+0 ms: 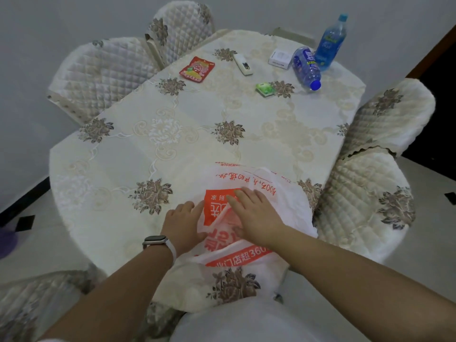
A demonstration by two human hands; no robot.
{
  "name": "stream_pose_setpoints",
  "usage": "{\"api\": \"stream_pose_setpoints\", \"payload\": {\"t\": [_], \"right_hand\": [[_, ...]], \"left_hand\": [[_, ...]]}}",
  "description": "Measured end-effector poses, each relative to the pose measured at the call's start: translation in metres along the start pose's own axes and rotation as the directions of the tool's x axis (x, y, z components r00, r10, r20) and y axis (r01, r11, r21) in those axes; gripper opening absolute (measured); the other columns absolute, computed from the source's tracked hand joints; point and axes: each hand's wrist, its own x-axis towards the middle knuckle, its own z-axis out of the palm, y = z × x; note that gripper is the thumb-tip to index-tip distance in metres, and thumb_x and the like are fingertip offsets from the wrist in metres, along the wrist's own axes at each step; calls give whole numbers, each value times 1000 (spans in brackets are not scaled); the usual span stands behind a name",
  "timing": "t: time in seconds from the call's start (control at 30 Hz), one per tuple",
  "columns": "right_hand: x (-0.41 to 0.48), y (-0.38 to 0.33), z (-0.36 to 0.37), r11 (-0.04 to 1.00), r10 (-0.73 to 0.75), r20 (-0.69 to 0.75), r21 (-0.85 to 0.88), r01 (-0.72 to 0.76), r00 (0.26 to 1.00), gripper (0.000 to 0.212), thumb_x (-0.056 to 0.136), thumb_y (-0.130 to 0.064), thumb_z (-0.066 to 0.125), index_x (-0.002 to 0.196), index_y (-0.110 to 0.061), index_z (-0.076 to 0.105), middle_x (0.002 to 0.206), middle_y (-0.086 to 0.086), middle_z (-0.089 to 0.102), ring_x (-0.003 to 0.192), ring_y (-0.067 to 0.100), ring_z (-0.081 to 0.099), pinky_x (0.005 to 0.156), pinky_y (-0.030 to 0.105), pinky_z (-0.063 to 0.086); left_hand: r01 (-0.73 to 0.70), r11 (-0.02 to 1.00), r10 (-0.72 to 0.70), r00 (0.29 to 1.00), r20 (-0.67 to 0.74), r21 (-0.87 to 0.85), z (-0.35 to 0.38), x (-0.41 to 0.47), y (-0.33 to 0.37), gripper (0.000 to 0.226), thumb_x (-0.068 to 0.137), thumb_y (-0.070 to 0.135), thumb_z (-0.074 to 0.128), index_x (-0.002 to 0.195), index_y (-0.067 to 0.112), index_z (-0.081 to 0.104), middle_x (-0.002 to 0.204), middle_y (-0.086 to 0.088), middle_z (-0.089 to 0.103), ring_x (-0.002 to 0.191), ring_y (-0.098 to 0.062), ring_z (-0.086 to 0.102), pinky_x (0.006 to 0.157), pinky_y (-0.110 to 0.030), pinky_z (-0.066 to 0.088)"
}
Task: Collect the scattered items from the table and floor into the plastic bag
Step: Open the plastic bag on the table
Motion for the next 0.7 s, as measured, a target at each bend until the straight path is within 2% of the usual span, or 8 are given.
{"api": "stream_pose_setpoints", "payload": {"t": [0.17, 0.3, 0.37, 0.43, 0.5, 0.6, 0.63, 0.7], "right_hand": [[11, 26, 11, 993, 80, 131, -101, -66, 988, 75, 91, -39, 54, 152, -16, 19, 153, 13, 30, 144, 34, 18, 119, 52, 9], [7, 44, 15, 990, 91, 125, -123, -76, 988, 53, 90, -28, 48, 141, -16, 39, 130, 9, 53, 122, 32, 45, 113, 50, 22], [6, 51, 15, 990, 90, 84, -120, -79, 992, 38, 91, -23, 44, 128, -17, 52, 116, 6, 61, 108, 30, 53, 106, 45, 29], [5, 56, 14, 993, 86, 30, -88, -83, 996, 27, 89, -21, 47, 112, -16, 61, 105, 5, 62, 99, 29, 55, 96, 42, 35], [4, 58, 10, 995, 91, -67, -37, -94, 994, 19, 84, -23, 57, 99, -13, 63, 96, 5, 60, 91, 28, 56, 84, 40, 41], [4, 58, -4, 976, 131, -223, 197, -87, 966, 15, 75, -20, 67, 81, -10, 58, 83, 5, 56, 76, 26, 52, 65, 34, 40], [5, 57, -13, 953, 152, -235, 291, -79, 960, 14, 76, -19, 66, 79, -10, 56, 82, 4, 54, 75, 24, 50, 63, 34, 40], [8, 56, -32, 885, 203, -206, 456, -89, 957, 10, 81, -18, 63, 82, -10, 58, 83, 2, 57, 77, 19, 51, 63, 36, 45]], "left_hand": [[66, 992, -73, 995, 71, 103, 5, 2, -5, 73, 88, 61, 50, 150, 30, 25, 117, 0, 62, 105, -24, 60, 90, -40, 41], [18, 990, -30, 996, 89, 136, 0, 1, -8, 30, 97, 43, 40, 115, 28, 59, 107, 2, 67, 98, -22, 65, 85, -35, 37], [-1, 1000, 2, 1000, -10, 24, 1, -1, -9, 33, 94, 38, 38, 98, 23, 66, 95, -2, 67, 90, -28, 65, 76, -34, 37], [-52, 980, 17, 984, -178, -191, 1, -4, -11, 38, 88, 38, 37, 87, 14, 67, 82, -6, 60, 77, -31, 61, 66, -35, 41], [-93, 922, -23, 956, -293, -377, -8, -7, -9, 38, 88, 35, 39, 88, 7, 65, 88, -7, 59, 80, -28, 56, 68, -35, 46], [-79, 816, -119, 946, -301, -573, -34, -11, 0, 34, 93, 29, 44, 106, 5, 64, 107, -4, 60, 96, -16, 53, 82, -30, 42], [-55, 771, -170, 942, -289, -634, -44, -12, 3, 29, 95, 29, 45, 105, 9, 64, 101, -1, 61, 90, -12, 54, 77, -28, 41], [18, 675, -278, 932, -232, -738, -61, -13, 7, 19, 98, 25, 52, 87, 10, 57, 76, -1, 57, 67, -13, 50, 60, -30, 34]]}}
